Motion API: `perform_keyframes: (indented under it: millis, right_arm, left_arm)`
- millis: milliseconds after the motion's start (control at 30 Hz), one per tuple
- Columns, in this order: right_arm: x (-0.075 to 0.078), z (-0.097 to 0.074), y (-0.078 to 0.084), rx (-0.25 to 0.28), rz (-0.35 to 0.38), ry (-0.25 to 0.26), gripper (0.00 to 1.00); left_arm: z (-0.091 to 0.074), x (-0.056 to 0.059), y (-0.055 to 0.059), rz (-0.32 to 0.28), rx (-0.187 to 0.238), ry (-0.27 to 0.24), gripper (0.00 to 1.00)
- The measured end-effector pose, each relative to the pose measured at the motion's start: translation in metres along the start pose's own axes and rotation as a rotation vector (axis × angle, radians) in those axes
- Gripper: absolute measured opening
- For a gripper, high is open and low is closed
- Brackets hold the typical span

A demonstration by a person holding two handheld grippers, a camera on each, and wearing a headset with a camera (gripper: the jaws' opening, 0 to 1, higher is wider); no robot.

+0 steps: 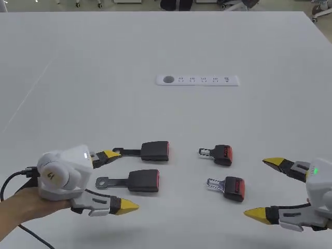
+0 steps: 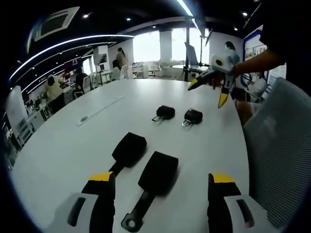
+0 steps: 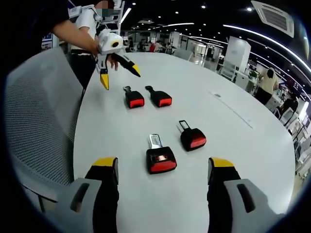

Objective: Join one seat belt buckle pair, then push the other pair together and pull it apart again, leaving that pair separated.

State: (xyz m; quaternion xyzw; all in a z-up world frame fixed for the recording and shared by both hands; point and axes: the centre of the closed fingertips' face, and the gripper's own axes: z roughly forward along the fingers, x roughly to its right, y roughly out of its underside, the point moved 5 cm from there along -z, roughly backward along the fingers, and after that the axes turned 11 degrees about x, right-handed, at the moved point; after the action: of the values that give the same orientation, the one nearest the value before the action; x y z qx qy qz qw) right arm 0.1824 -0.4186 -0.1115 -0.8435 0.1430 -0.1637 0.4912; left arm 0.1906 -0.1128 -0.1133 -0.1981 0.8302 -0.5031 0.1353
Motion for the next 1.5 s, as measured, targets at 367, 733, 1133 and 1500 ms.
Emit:
perform_keyframes:
  millis: [367, 733, 1133, 1500]
  right_arm:
    - [0.007, 0.009, 0.008, -0.046, -0.036, -0.062, 0.61]
    - [0.009, 0.019, 0.018, -0.090, -0.058, -0.118, 0.47]
    - [0.010, 0.031, 0.027, -0.130, -0.059, -0.168, 0.38]
    - [0.008, 0.044, 0.035, -0.166, -0.068, -0.210, 0.33]
  left_arm:
    - [0.017, -0.005, 0.006, 0.060, -0.095, 0.090, 0.65]
    - [0.028, -0.013, 0.019, 0.148, -0.216, 0.184, 0.50]
    - [0.033, -0.025, 0.034, 0.187, -0.289, 0.246, 0.37]
    - [0.038, -0.026, 0.036, 0.204, -0.316, 0.277, 0.32]
